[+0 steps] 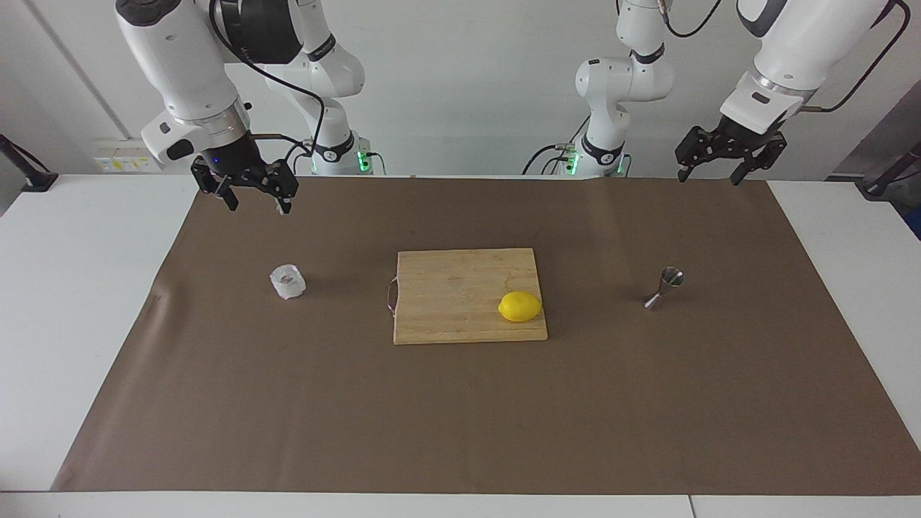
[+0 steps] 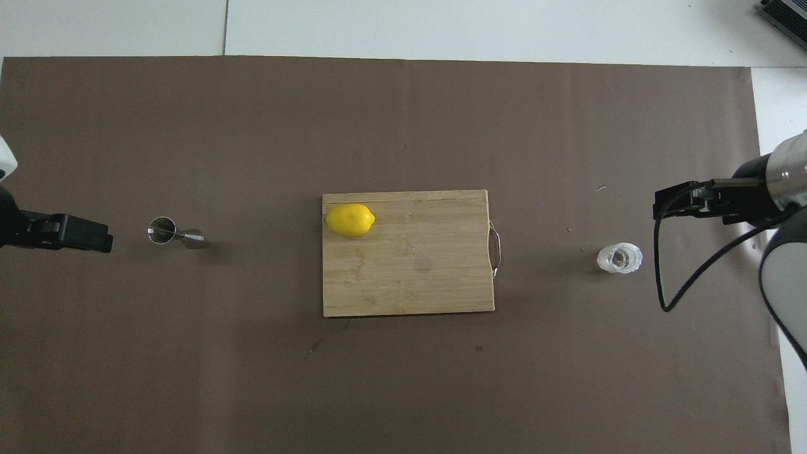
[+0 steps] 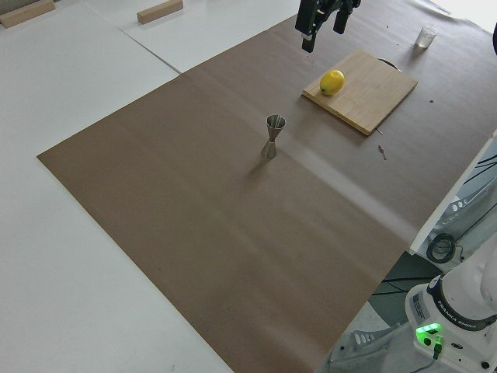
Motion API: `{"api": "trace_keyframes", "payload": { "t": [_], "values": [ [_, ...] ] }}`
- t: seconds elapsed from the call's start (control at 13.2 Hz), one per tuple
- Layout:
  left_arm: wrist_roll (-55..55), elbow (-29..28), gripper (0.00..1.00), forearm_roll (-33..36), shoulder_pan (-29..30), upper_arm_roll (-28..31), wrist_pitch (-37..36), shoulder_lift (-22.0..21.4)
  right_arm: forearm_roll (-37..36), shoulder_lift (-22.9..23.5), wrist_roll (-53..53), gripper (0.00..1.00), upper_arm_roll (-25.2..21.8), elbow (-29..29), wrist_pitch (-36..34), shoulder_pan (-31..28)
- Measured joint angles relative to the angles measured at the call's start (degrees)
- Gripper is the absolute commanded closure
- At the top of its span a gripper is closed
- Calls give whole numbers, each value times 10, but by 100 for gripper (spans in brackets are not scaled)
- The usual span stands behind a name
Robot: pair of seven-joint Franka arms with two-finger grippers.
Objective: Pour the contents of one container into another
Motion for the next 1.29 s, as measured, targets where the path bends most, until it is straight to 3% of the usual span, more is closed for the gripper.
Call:
{"api": "trace_keyframes", "payload": {
  "t": [1.29],
  "values": [
    [1,-2,0,-6,-1,-11,-2,0,0,0,0,0,0,0,0,0]
  ]
}}
